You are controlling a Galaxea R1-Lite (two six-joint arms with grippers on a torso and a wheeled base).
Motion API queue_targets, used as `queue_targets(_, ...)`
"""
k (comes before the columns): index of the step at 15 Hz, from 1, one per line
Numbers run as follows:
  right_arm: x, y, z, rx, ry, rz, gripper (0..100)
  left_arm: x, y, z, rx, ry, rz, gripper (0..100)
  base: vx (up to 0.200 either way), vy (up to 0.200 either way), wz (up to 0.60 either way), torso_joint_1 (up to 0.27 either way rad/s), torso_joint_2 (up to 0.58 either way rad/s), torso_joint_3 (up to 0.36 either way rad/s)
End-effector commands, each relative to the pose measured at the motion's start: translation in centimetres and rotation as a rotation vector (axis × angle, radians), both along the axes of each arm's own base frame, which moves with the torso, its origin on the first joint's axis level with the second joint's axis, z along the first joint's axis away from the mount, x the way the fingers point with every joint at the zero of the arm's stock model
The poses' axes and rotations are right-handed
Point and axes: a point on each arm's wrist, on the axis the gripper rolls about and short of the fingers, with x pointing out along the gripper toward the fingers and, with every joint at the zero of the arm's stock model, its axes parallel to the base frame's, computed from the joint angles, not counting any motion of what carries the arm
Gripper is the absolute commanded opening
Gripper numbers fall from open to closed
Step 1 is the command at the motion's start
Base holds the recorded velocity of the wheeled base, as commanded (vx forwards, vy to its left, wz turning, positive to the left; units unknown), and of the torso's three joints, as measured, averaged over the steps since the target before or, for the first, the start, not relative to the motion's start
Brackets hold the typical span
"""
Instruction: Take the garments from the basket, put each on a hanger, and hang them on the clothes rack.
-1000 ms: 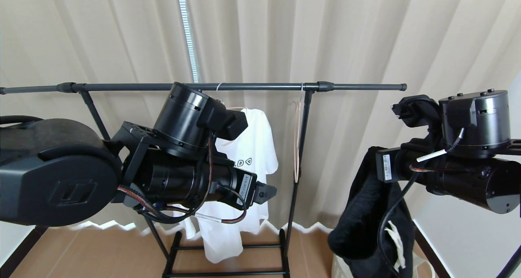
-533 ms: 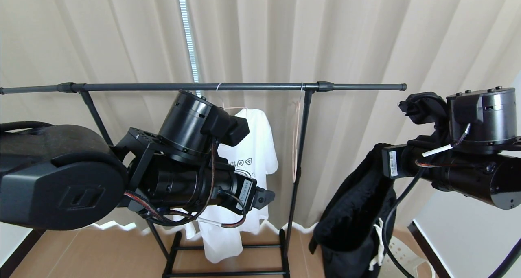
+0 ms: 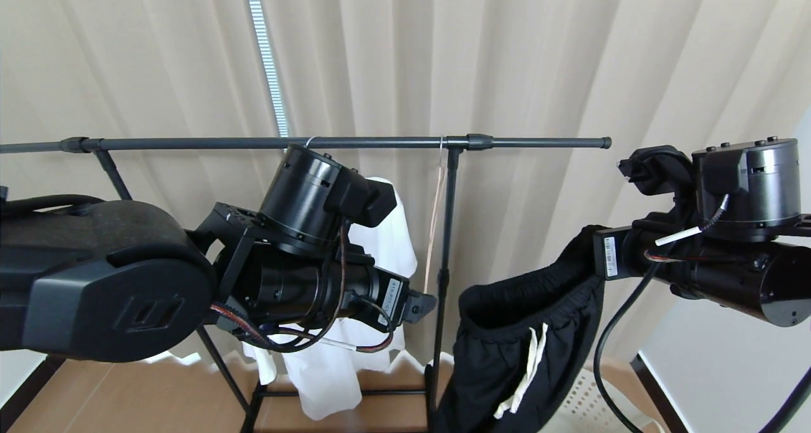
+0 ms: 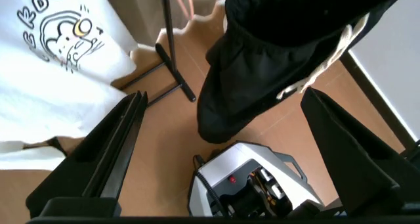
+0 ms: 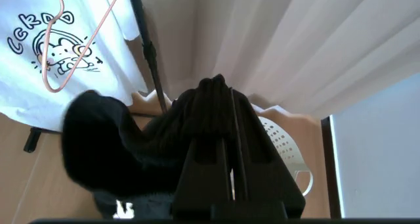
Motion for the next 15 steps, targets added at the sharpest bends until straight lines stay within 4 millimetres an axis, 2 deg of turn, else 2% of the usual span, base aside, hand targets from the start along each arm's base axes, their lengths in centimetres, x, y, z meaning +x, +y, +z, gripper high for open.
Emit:
queue_targets(1,0.0,0.1,-0.1,0.0,0.001,0.002,0,0.3,-0.1,-0.4,0.016,0.005,0.016,100,0.2,0.0,0.0,0.007,0.0,0.002)
queue_targets(3,0.1,0.1,-0.1,-0.002,0.002,0.001,0,0.8,-0.3,-1.0,0.039,0.002,0.04,100,0.2,0.0,0.0,0.005,0.0,0.0)
queue_targets(7,0.2,0.1,-0.2,-0.003,0.006,0.001,0,2.6,-1.8,-1.8,0.044,-0.051,0.083,100,0.0,0.0,0.0,0.0,0.0,0.0)
queue_targets(13,0.2,0.2,-0.3,-0.004,0.009,0.002,0,7.4,-6.0,-3.7,0.045,-0.083,0.117,100,0.0,0.0,0.0,0.0,0.0,0.0)
queue_targets(14,0.2,0.2,-0.3,-0.004,0.009,0.002,0,7.4,-6.0,-3.7,0.045,-0.083,0.117,100,0.0,0.0,0.0,0.0,0.0,0.0)
queue_targets(15,0.4,0.3,-0.6,-0.009,0.017,0.001,0,8.8,-7.1,-4.5,0.041,-0.088,0.12,100,0.0,0.0,0.0,0.0,0.0,0.0)
